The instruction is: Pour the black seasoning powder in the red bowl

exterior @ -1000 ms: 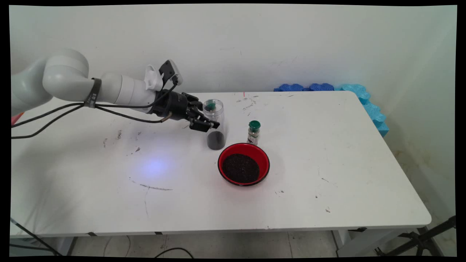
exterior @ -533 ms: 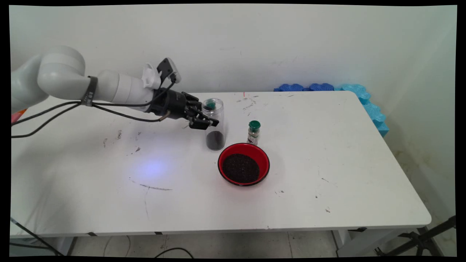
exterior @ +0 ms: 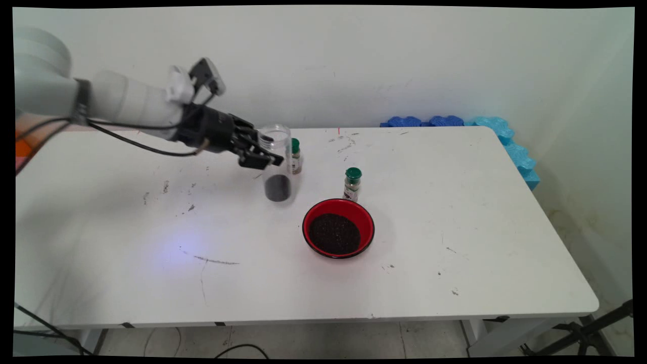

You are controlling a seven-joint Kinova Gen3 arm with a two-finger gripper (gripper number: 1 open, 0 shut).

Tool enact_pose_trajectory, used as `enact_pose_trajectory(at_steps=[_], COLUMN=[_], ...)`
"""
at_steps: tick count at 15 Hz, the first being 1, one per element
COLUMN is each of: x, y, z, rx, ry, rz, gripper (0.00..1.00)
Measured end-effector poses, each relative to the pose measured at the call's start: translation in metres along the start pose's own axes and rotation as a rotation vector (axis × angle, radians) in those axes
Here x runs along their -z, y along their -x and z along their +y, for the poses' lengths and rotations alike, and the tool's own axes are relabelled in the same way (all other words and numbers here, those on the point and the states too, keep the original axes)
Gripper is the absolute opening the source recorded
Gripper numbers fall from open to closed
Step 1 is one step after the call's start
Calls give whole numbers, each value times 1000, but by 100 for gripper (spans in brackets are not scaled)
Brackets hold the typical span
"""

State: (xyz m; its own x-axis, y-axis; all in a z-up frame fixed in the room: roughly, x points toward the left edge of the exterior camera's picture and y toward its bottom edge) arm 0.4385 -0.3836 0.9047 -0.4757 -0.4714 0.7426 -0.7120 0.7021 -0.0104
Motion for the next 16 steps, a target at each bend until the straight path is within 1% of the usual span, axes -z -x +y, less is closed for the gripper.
enact_pose_trajectory(at_steps=[4, 7, 9, 11, 14, 16], x=[38, 73, 92, 106, 117, 118], y=[-11, -22, -31, -41, -59, -70], z=[4, 12, 20, 30, 47, 58], rx=[8, 14, 10, 7, 3, 0], ry=[-11, -6, 17, 50, 108, 144], rz=[-39, -83, -106, -128, -152, -159], gripper=[0, 0, 0, 0, 0, 0])
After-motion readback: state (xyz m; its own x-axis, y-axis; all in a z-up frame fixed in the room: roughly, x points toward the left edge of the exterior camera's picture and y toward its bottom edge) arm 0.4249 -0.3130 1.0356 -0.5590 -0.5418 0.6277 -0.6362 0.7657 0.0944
